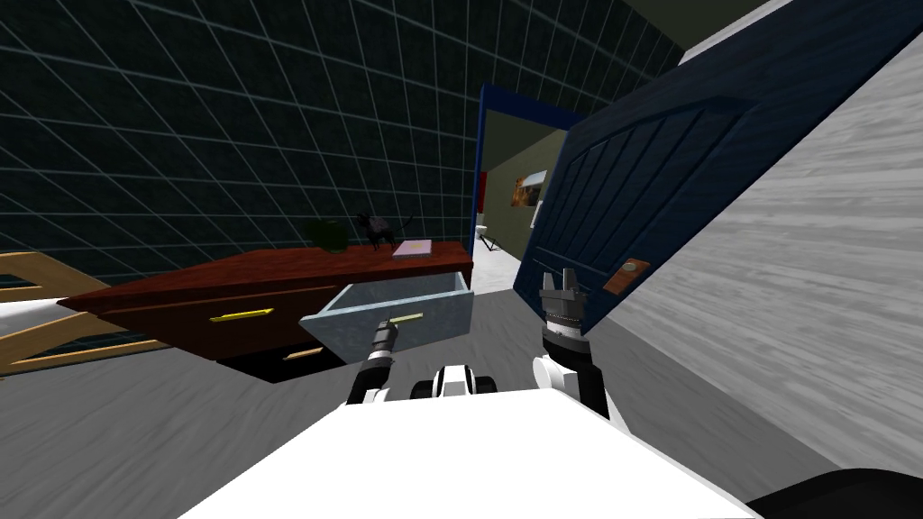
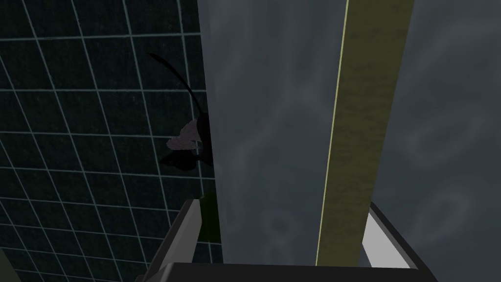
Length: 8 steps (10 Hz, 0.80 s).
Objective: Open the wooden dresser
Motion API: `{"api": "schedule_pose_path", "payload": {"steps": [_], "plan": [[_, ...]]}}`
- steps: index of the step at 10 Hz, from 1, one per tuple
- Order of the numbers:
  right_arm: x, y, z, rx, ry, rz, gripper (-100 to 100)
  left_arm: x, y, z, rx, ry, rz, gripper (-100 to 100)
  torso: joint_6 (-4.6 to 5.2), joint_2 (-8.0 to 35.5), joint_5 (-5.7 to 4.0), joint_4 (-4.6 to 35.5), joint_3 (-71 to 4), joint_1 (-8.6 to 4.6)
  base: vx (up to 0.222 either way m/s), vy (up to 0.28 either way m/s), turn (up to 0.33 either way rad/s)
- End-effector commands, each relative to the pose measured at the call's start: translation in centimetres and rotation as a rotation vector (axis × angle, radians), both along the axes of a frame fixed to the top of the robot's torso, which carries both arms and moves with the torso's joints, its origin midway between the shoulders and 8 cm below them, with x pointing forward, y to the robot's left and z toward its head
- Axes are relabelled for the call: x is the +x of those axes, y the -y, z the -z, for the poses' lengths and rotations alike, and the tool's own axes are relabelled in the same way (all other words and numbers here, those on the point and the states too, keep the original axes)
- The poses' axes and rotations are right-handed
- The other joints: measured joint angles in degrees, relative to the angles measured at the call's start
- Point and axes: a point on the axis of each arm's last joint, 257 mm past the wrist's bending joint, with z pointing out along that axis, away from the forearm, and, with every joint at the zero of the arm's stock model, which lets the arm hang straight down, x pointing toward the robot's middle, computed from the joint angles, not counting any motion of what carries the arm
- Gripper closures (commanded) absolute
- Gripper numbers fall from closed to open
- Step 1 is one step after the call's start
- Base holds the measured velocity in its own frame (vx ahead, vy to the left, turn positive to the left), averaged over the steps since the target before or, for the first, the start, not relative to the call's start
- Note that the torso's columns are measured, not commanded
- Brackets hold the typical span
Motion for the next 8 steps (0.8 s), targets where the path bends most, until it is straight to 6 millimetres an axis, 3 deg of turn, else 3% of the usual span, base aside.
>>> {"api": "schedule_pose_path", "payload": {"steps": [1,2,3,8], "plan": [[0.0,0.0,0.0,0.000,0.000,0.000,0,0.5,-0.1,-1.5,0.001,0.000,-0.001,-100,-0.01,0.0,-0.02,0.0,0.0,-0.02,-0.020,-0.006,-0.001],[0.0,0.0,0.0,0.000,0.000,0.000,0,0.3,0.0,-0.7,-0.001,-0.009,-0.002,-100,-0.01,0.1,-0.10,0.1,0.0,-0.10,-0.005,0.000,0.000],[0.0,0.0,0.0,0.000,0.000,0.000,0,0.3,0.0,-0.6,-0.001,-0.012,-0.002,0,-0.01,0.1,-0.07,0.1,0.1,-0.10,0.000,0.000,0.000],[0.0,0.0,0.0,0.000,0.000,0.000,0,0.2,0.0,-0.4,-0.002,-0.018,-0.002,0,-0.01,0.0,0.00,0.0,0.0,-0.02,0.000,0.000,0.000]]}}
